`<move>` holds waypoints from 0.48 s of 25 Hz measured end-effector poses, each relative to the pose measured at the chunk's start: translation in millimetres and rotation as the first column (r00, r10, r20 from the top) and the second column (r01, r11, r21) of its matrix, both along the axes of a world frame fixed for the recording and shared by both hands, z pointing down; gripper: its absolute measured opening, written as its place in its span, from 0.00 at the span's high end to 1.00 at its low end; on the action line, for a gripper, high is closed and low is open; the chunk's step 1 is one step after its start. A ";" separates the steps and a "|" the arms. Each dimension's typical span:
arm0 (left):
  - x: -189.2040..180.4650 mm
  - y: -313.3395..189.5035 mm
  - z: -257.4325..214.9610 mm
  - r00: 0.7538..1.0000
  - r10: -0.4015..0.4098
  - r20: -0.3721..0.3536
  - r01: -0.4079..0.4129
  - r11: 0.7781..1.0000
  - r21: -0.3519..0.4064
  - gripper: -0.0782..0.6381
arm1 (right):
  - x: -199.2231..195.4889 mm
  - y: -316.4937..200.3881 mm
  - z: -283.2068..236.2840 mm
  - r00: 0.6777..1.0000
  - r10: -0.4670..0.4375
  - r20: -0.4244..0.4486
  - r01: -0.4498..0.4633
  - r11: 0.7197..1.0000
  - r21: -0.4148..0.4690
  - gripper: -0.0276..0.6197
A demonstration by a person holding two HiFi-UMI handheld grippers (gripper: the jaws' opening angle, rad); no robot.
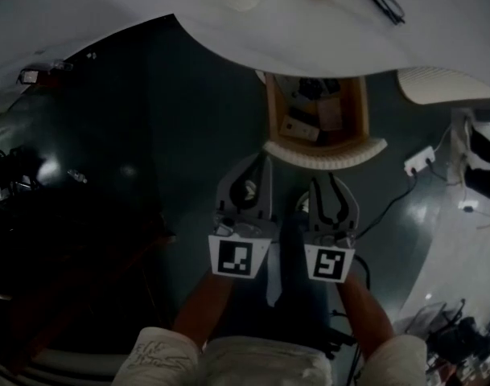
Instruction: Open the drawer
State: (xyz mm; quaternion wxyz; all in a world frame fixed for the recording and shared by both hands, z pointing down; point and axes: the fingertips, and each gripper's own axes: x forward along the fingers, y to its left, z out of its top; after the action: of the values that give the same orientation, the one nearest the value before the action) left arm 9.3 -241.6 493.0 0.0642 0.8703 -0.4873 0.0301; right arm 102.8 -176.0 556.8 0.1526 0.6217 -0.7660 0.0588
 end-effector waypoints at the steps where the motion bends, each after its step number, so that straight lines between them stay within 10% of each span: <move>1: 0.1 -1.1 -11.6 1.000 0.001 -0.002 -0.001 1.000 0.007 0.90 | -1.1 0.2 -11.3 1.000 -0.003 0.000 0.003 1.000 0.001 0.79; 12: -10.8 -8.8 -140.2 0.999 -0.034 -0.015 0.035 0.996 0.080 0.90 | 15.6 -32.0 -181.8 0.998 0.069 0.014 -0.070 0.976 0.208 0.79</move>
State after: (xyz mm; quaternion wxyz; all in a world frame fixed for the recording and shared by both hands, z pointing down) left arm -1.6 -250.5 352.8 0.0331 0.8638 -0.5028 0.0036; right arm 118.4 -208.0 375.0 0.0820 0.6603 -0.7464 -0.0143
